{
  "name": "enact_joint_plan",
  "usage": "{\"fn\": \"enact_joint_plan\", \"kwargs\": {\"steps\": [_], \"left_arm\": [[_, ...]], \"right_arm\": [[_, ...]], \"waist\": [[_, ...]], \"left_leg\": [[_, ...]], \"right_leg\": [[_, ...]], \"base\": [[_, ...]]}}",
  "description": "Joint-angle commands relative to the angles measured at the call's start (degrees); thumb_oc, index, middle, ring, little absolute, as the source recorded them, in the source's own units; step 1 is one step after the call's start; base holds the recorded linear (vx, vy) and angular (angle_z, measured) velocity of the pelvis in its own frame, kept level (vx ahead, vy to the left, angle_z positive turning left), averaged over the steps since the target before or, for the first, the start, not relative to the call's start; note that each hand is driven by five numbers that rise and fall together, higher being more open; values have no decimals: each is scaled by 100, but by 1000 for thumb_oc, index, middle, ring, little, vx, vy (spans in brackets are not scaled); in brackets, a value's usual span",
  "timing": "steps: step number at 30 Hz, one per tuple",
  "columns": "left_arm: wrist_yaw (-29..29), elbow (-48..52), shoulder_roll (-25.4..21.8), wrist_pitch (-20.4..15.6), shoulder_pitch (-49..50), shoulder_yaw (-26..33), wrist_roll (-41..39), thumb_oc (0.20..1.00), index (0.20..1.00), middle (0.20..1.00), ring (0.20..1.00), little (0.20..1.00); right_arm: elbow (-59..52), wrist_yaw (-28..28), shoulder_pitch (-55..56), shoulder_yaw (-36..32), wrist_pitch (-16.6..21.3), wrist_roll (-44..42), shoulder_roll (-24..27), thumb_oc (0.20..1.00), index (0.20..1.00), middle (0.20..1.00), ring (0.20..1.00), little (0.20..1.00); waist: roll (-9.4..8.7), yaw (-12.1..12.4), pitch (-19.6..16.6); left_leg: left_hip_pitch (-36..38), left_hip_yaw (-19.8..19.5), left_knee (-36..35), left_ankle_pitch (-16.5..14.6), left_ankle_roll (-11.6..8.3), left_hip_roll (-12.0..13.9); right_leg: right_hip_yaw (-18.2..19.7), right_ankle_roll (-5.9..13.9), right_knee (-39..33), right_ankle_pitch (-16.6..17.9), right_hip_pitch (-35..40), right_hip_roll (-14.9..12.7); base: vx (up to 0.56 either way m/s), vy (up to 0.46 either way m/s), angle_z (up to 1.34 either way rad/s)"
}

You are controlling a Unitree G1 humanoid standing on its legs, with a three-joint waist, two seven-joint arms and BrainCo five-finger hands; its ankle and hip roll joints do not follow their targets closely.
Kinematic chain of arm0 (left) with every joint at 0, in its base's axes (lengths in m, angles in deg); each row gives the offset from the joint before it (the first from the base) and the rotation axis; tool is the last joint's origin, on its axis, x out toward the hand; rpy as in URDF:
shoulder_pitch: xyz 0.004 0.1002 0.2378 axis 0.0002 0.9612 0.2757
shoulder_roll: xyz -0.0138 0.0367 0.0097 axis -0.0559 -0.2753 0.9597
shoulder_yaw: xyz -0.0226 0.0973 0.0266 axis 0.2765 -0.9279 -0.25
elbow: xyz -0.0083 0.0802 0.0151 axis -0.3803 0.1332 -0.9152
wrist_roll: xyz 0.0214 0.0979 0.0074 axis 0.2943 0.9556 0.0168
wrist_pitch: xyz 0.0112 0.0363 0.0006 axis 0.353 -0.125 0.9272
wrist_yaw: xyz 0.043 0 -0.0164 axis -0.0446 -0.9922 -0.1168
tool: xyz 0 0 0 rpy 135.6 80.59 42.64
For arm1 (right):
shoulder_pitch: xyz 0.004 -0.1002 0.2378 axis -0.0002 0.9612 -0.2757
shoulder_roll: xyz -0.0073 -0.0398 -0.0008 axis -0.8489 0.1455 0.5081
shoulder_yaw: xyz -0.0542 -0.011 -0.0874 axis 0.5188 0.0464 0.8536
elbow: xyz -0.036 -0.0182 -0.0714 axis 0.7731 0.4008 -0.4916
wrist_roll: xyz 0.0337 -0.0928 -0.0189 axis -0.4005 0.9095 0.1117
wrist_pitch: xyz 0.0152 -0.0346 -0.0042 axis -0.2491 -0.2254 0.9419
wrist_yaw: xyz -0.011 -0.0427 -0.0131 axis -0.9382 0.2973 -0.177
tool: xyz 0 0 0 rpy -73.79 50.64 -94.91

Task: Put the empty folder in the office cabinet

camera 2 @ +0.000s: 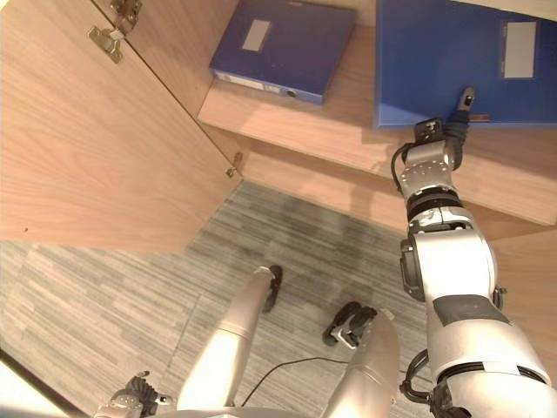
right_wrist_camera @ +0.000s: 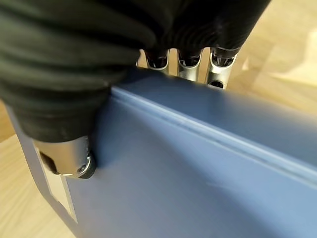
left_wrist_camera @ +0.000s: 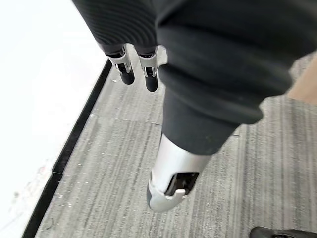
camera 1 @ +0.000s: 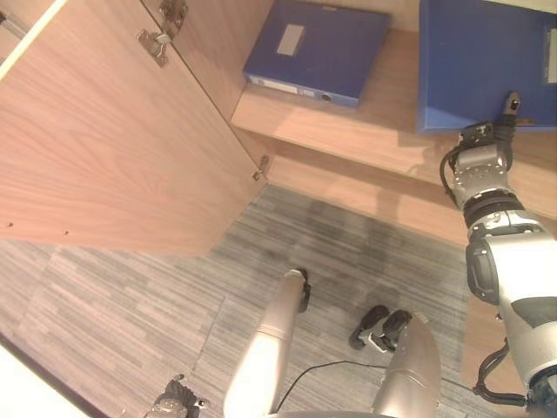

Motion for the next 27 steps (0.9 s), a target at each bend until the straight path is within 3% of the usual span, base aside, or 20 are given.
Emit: {"fn": "enact_joint_plan", "kwargs": {"steps": [1,11,18,19,21,27], "left_arm": [[179,-314,-460,50,-2,-251,50,1000,1000,1000,1000,1000],[242,-276,-464,41,37,-260,26,1000,1000,1000,1000,1000],[153,-153,-507,60,88,-347,87,1000,1000,1000,1000,1000],[155,-138,-520,57,77,-363,80,1000,1000,1000,1000,1000],[144,-119,-523,55,83,-365,71,1000,1000,1000,1000,1000],[57,-63,-569,47,111,-362,44,1000,1000,1000,1000,1000]], "right_arm": [[-281,-183,-628,-60,477,-171,439,200,200,200,200,200],[-457,-31,-665,-224,783,-342,663,200,200,200,200,200],[-290,106,-677,-195,709,-201,771,200,200,200,200,200],[-271,100,-692,-175,680,-193,766,297,297,297,297,297],[-254,83,-701,-145,640,-190,770,1000,1000,1000,1000,1000],[-202,-74,-704,97,409,-80,769,1000,1000,1000,1000,1000]], "waist": [[-37,155,23],[108,121,74],[145,68,108],[148,62,119],[150,62,122],[148,71,161]], "left_leg": [[211,239,-42,-293,368,-30],[-38,274,148,-355,427,-66],[-84,304,209,-404,450,-50],[-86,306,214,-408,451,-45],[-84,304,213,-409,449,-45],[-61,309,211,-413,447,-20]], "right_leg": [[698,-42,-325,-207,500,148],[803,-52,-79,-260,229,83],[841,-60,-7,-270,148,80],[843,-60,-5,-267,144,79],[846,-56,-8,-265,145,80],[841,-62,-16,-252,168,85]], "base": [[6,-2,7],[4,8,5],[0,0,0],[0,0,0],[0,0,0],[0,0,0]]}}
